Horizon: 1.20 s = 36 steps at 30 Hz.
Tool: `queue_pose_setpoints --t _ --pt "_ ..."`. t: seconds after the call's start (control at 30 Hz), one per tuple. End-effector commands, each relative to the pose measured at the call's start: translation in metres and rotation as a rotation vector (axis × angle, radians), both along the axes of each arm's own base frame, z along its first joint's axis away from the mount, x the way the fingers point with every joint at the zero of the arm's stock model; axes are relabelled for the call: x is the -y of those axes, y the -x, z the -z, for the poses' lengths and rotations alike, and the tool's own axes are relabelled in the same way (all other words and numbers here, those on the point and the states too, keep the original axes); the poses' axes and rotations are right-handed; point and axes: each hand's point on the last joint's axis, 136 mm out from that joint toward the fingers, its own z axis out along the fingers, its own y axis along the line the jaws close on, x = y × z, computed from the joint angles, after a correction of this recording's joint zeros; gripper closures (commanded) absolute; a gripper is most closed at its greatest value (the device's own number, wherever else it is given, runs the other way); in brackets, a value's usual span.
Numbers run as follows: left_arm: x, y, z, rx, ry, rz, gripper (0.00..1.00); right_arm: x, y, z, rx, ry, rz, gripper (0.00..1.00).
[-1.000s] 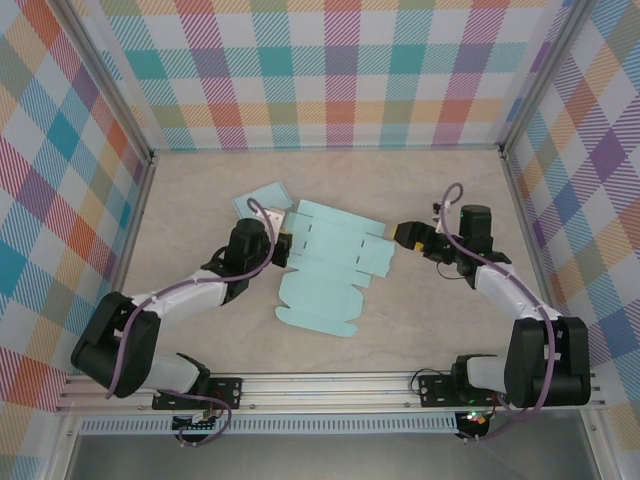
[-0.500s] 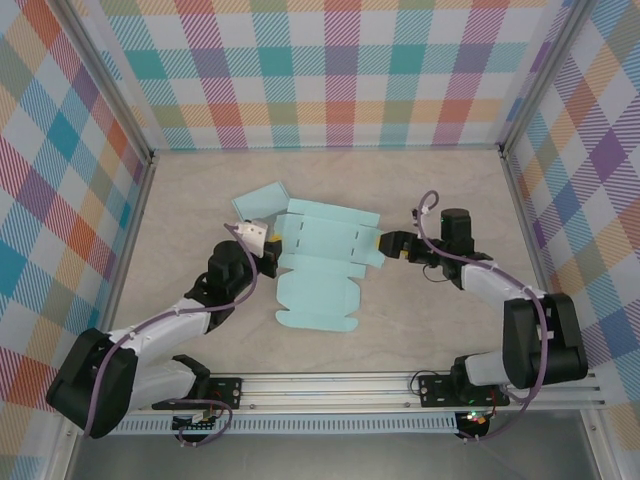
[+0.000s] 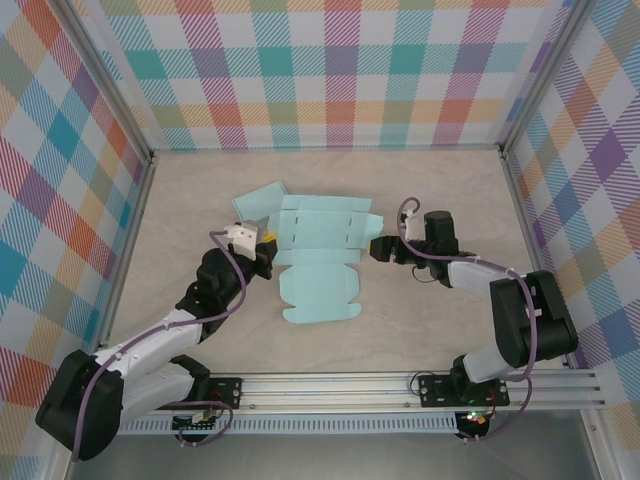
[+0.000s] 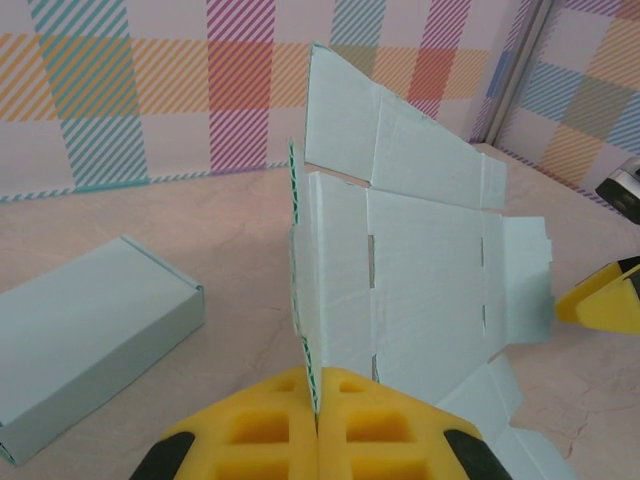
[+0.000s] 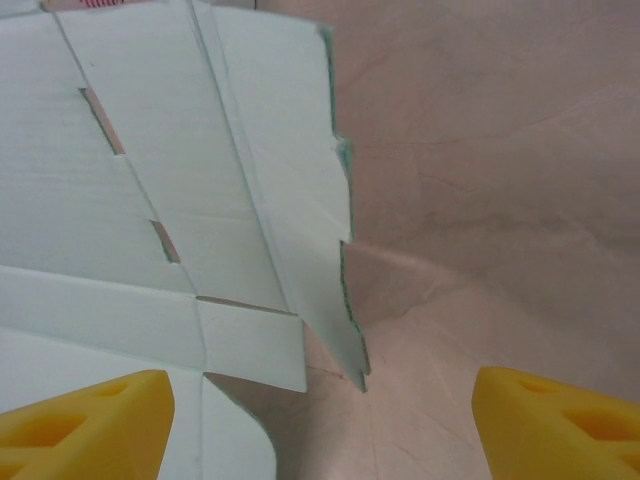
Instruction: Fold the paper box
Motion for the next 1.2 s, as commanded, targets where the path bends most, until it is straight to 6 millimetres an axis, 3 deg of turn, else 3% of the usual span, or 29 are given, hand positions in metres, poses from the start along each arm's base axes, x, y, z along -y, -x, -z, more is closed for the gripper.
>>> queue_pose_setpoints --t 0.0,0.23,0.5,0.67,0.87,0.9,0.93,1.03,1.17 --pt "0.0 0.004 -0.008 0.038 0.02 0.024 1.0 -0.002 -0.017 -0.024 0.155 0.014 -0.024 0.23" --pt "0.004 0.01 -0.015 0.067 0.025 0.057 1.0 -0.026 -0.029 -0.038 0.263 -0.08 -0.153 0.26" --pt "0.006 0.008 -0.015 0.059 0.029 0.065 1.0 -0.038 -0.046 -0.031 0.252 -0.13 -0.197 0.28" --pt "0.007 0.004 -0.015 0.051 0.031 0.059 1.0 -0.045 -0.043 -0.035 0.248 -0.175 -0.25 0.59" --pt "0.007 -0.007 -0.009 -0.024 0.015 0.026 1.0 -0.037 -0.033 -0.047 0.293 -0.116 -0.237 1.0" --pt "0.007 -0.008 -0.007 -0.043 0.005 0.022 1.0 -0.035 -0.032 -0.049 0.305 -0.093 -0.234 1.0" --pt "0.006 -0.01 -0.007 -0.056 -0.004 0.015 0.96 -0.034 -0.031 -0.05 0.313 -0.073 -0.236 1.0" --pt "0.0 -0.016 -0.014 -0.093 -0.042 -0.004 0.42 -0.031 -0.026 -0.063 0.356 -0.024 -0.253 1.0" --pt "-0.018 -0.021 -0.051 -0.045 -0.125 -0.054 0.13 -0.031 -0.013 -0.089 0.443 0.021 -0.283 1.0"
